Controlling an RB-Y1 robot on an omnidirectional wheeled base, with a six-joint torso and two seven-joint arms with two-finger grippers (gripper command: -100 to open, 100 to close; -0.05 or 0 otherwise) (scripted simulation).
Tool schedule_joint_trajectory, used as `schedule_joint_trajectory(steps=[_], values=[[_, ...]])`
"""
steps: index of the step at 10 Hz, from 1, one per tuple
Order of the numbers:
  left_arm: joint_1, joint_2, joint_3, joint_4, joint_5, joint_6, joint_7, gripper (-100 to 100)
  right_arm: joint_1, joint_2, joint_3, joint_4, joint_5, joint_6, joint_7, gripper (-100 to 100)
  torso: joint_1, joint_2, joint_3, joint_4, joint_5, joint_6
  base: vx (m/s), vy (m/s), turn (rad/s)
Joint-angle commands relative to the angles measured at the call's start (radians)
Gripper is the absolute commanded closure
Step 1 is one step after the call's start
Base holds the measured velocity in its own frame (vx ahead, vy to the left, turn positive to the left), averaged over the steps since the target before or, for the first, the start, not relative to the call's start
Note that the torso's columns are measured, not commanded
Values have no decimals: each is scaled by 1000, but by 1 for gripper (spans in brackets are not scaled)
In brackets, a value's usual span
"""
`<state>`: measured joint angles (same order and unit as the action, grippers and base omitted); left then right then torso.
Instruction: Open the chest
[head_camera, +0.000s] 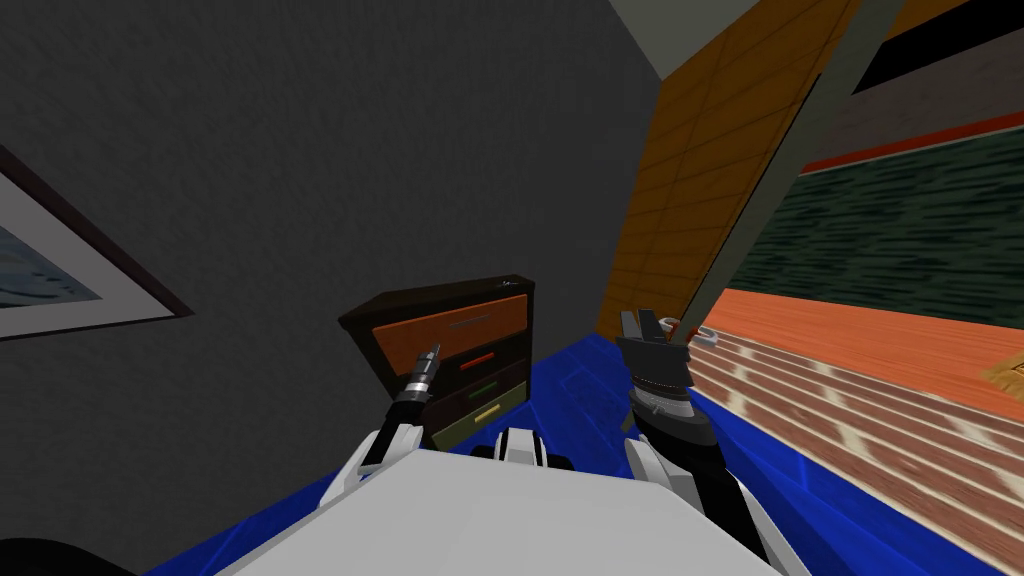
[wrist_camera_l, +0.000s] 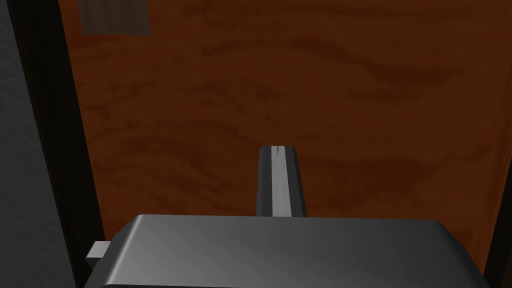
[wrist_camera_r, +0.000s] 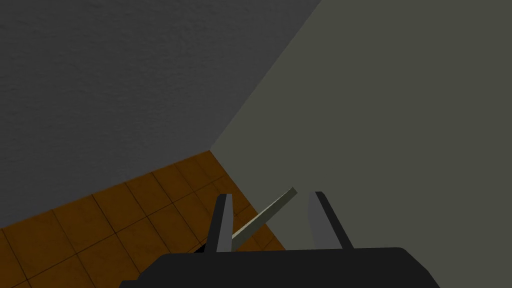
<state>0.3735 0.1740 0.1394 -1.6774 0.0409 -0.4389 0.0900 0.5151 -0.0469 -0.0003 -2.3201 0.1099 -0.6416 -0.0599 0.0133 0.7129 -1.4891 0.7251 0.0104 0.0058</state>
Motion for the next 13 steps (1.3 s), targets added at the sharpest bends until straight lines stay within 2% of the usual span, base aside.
schedule_joint_trajectory(steps=[1,3,5,8,11,13], values=[[-3,-6,6,47,9,16,3,-100,0,0,0,0,0,0,0,0,-2,2,1,1,-1,-1,17,-63,44],[-10,-12,20,97,23,11,10,-100,0,0,0,0,0,0,0,0,0,1,1,1,0,2,28,-86,55],[-10,-12,20,101,23,11,10,-100,0,0,0,0,0,0,0,0,-2,5,2,3,-2,0,29,-43,27],[-21,-31,41,182,44,3,21,-100,0,0,0,0,0,0,0,0,-1,4,2,3,-2,-2,24,-81,51],[-30,-73,61,255,63,-4,31,-100,0,0,0,0,0,0,0,0,-8,18,9,10,-7,-4,53,-109,68],[-35,-119,71,293,73,-8,37,-100,0,0,0,0,0,0,0,0,-13,27,14,13,-10,-6,44,-88,66]])
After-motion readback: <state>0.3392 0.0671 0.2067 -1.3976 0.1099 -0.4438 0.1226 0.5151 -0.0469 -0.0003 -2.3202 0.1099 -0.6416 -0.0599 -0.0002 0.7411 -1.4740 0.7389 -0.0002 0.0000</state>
